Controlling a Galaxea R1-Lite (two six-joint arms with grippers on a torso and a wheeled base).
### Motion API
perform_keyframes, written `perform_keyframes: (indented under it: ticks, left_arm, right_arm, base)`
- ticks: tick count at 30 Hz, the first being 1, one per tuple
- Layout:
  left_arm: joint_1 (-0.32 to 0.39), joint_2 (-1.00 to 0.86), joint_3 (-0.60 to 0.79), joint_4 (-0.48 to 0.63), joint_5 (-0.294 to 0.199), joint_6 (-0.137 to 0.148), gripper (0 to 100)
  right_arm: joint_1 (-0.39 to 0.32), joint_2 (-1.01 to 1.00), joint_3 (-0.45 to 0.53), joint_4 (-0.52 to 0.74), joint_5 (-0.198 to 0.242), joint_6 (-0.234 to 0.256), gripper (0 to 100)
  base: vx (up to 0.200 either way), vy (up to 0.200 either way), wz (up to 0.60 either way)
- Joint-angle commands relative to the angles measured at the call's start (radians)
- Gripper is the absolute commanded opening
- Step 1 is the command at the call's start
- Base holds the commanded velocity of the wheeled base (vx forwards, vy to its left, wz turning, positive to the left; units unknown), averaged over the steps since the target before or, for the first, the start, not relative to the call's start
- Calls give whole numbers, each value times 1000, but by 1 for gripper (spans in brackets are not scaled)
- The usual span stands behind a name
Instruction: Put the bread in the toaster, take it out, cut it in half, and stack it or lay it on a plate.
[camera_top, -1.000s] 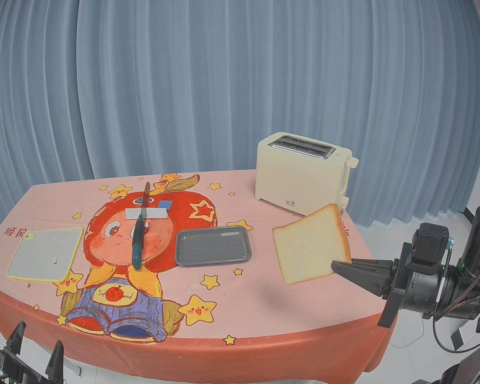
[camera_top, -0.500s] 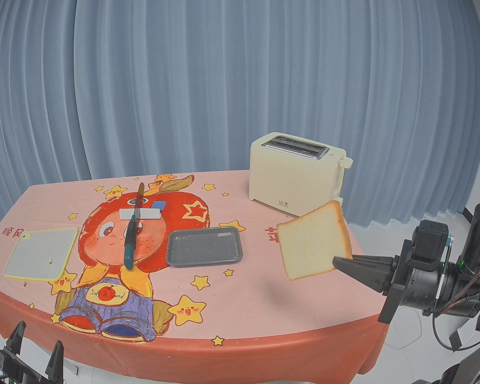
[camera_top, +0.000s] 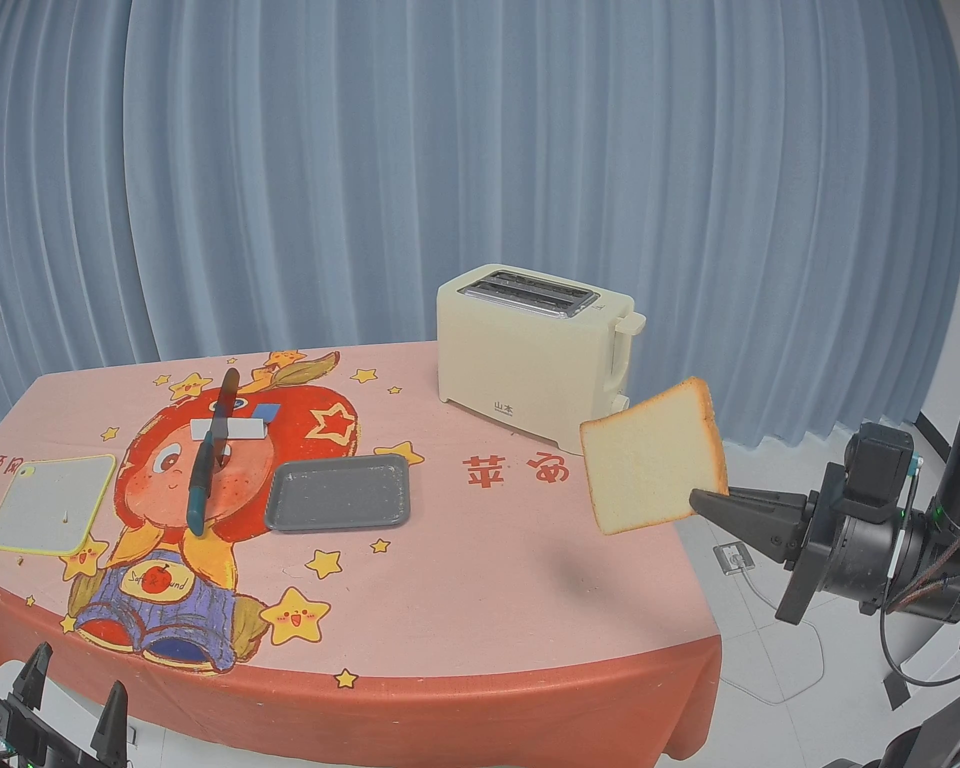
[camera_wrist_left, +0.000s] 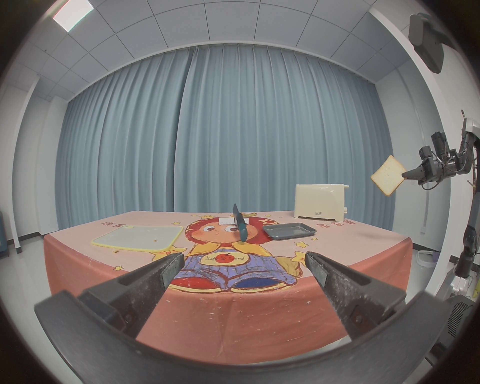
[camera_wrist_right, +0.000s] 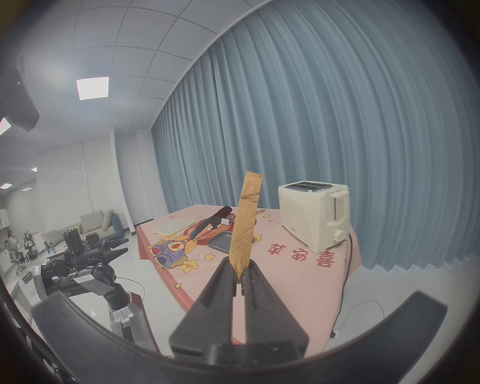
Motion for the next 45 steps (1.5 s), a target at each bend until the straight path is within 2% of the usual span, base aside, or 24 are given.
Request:
perform_keyframes:
  ticks: [1, 26, 32, 39, 45]
  left_arm:
    - [0, 1, 18, 0, 1, 0, 100]
    - [0, 1, 18, 0, 1, 0, 100]
    - [0, 1, 18, 0, 1, 1, 100]
    - [0, 1, 18, 0, 1, 0, 100]
    - [0, 1, 18, 0, 1, 0, 100]
  right_arm:
    - [-1, -4, 1, 1, 0, 2, 0]
    - [-35, 2, 35, 3, 1, -10, 0]
    - [-84, 28, 49, 0, 3, -52, 0]
    - [-102, 42, 9, -28, 6, -53, 0]
    - [-118, 31, 3, -36, 21, -76, 0]
  base:
    - [0, 0, 0]
    - [0, 0, 0]
    - [0, 0, 0]
    - [0, 0, 0]
    - [0, 0, 0]
